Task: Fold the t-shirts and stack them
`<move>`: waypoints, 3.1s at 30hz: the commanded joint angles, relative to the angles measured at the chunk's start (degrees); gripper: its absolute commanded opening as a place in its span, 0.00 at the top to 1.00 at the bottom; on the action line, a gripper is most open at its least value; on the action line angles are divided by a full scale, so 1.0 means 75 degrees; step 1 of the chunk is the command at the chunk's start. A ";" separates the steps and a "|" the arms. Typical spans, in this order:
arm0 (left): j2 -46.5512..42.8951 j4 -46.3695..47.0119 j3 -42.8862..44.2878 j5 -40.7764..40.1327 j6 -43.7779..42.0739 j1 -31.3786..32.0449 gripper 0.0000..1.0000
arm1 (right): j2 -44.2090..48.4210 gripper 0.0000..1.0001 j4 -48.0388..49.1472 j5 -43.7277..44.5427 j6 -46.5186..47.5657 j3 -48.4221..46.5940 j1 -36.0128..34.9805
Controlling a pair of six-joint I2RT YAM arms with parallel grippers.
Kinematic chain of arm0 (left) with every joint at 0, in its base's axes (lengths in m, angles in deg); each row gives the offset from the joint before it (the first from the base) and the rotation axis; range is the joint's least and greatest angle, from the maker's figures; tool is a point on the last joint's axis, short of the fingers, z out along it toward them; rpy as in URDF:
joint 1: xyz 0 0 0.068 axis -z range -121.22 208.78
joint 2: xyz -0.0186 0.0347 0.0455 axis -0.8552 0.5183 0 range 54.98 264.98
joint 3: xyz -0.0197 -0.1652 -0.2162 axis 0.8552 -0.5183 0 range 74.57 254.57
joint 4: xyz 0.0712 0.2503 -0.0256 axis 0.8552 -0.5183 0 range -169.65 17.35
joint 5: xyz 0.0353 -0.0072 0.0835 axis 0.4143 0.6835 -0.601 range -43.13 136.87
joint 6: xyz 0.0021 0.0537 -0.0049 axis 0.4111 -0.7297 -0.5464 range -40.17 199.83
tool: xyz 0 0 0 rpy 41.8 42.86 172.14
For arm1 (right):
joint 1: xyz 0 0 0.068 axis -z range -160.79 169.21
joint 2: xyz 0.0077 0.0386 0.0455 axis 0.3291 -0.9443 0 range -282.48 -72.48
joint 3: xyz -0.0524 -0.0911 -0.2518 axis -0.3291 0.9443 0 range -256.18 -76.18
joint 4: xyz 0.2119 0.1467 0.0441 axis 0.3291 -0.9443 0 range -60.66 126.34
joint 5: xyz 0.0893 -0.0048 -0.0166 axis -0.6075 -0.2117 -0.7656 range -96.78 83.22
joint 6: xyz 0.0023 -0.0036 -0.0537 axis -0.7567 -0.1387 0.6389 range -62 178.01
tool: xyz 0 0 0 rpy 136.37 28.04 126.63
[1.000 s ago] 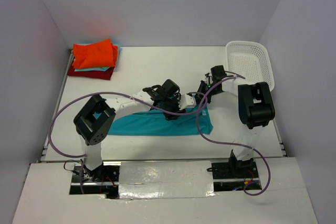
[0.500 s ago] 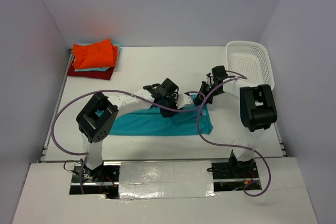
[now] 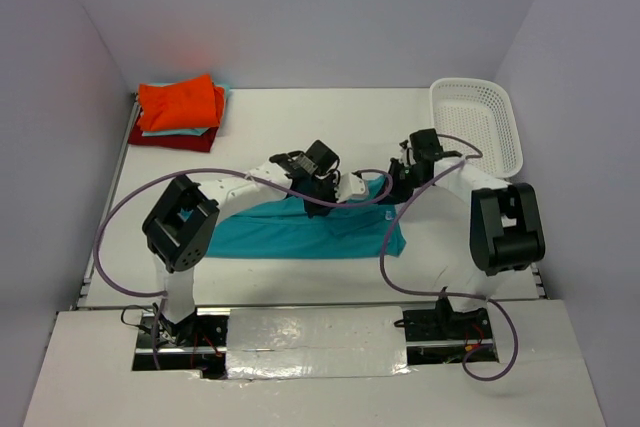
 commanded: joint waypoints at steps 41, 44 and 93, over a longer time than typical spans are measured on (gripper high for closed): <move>-0.0406 -0.0781 -0.0592 0.0584 0.0567 -0.2640 0.37 | 0.1789 1.00 0.2552 0.0710 -0.1274 0.3303 -0.2054; -0.0312 -0.0733 -0.0569 0.0595 0.0661 -0.2873 0.36 | 0.1929 1.00 0.2564 0.0978 -0.1356 0.3585 -0.2160; -0.0698 0.0121 -0.1880 0.0127 0.0849 -0.8112 1.00 | 0.0827 1.00 0.0759 0.2130 -0.0195 0.0924 -0.0075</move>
